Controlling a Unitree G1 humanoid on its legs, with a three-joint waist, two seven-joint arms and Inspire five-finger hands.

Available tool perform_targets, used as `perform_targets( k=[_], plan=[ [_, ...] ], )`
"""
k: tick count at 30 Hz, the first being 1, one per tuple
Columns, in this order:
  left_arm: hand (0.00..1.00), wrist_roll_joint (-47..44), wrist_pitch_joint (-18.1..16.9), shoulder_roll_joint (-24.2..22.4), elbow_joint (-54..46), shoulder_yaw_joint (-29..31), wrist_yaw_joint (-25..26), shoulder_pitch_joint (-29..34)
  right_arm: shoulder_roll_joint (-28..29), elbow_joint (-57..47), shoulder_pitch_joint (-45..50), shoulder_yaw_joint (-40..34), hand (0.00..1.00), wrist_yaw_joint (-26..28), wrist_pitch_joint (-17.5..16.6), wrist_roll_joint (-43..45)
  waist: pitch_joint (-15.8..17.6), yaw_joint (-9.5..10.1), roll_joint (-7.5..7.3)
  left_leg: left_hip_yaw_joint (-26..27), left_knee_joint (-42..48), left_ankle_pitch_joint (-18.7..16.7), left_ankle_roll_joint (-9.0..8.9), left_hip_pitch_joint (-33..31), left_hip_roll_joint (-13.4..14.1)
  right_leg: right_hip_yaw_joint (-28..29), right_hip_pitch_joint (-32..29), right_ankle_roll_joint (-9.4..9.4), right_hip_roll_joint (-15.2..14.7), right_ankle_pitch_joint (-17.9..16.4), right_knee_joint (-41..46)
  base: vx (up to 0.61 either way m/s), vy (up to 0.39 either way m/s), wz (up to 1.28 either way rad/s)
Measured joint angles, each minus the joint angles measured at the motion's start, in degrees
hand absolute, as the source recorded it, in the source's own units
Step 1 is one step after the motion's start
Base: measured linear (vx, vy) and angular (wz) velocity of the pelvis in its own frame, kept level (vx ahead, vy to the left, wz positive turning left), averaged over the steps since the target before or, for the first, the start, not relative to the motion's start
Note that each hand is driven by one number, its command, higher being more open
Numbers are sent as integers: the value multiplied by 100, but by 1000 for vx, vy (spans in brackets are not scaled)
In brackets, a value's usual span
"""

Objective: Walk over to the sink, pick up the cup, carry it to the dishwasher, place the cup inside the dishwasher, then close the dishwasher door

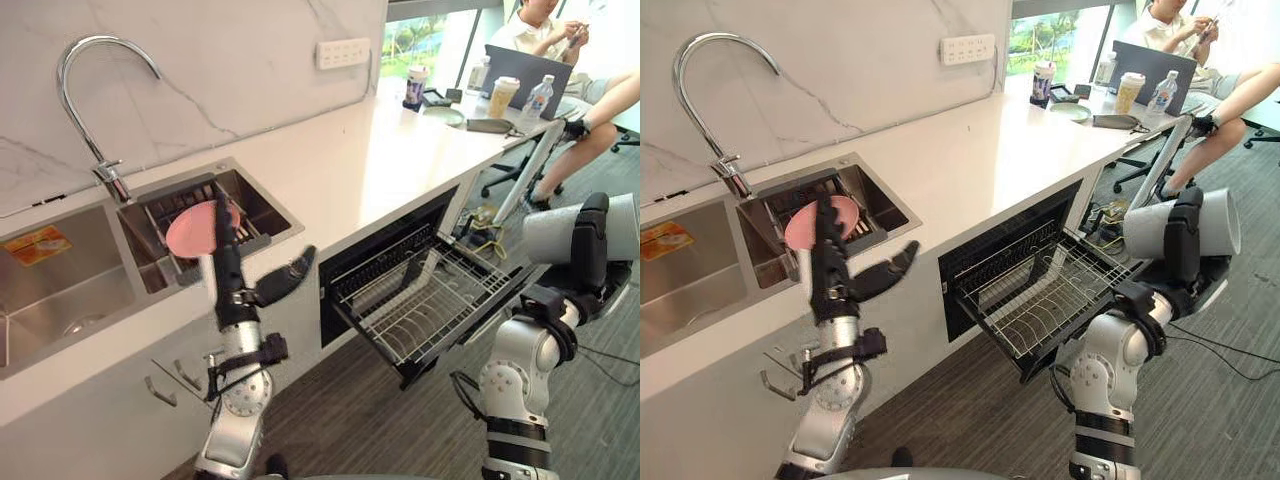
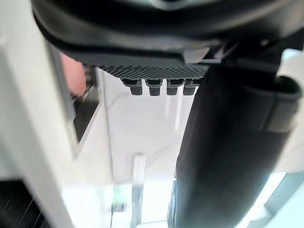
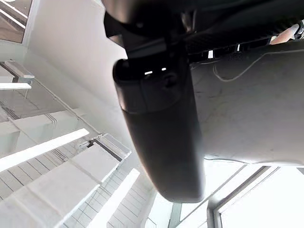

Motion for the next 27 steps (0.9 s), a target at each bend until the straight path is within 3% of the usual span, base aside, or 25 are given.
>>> perform_targets(
  k=[3,8,11,17,21,27],
  plan=[
    [100,-681,398,-39,225,-470,-679,257,-5,415,211,173,0,445,218,-312,-5,0,9,-57,1,8,3,-49,6,-52,-9,0,17,-6,-4,1,-17,9],
    [100,-810,497,-104,1298,59,-1150,715,-82,1419,377,286,0,1115,504,-536,-2,42,13,-237,4,58,-1,-169,25,-236,16,29,68,-21,1,9,-33,18],
    [100,-796,456,100,1959,276,-1237,899,-341,2022,347,304,0,1337,634,-593,10,192,17,-339,3,61,-1,-183,7,-329,86,42,67,-58,-7,20,-24,19],
    [100,-595,605,315,3519,892,-1080,939,-558,2787,42,692,0,1732,959,-1040,199,218,44,-486,0,57,-5,-118,-9,-499,257,8,77,-146,-13,-23,-11,14],
    [100,-559,600,271,4402,1606,-937,755,-800,3635,-300,831,0,1703,1264,-1435,337,380,104,-642,0,51,-18,-133,-62,-680,379,29,64,-161,-23,-29,0,22],
    [100,-239,698,445,5346,2022,-935,818,-874,4127,-501,891,0,1510,1577,-2119,502,479,159,-839,1,65,-6,-229,-121,-858,377,83,36,-212,19,2,-4,16]
  ],
)
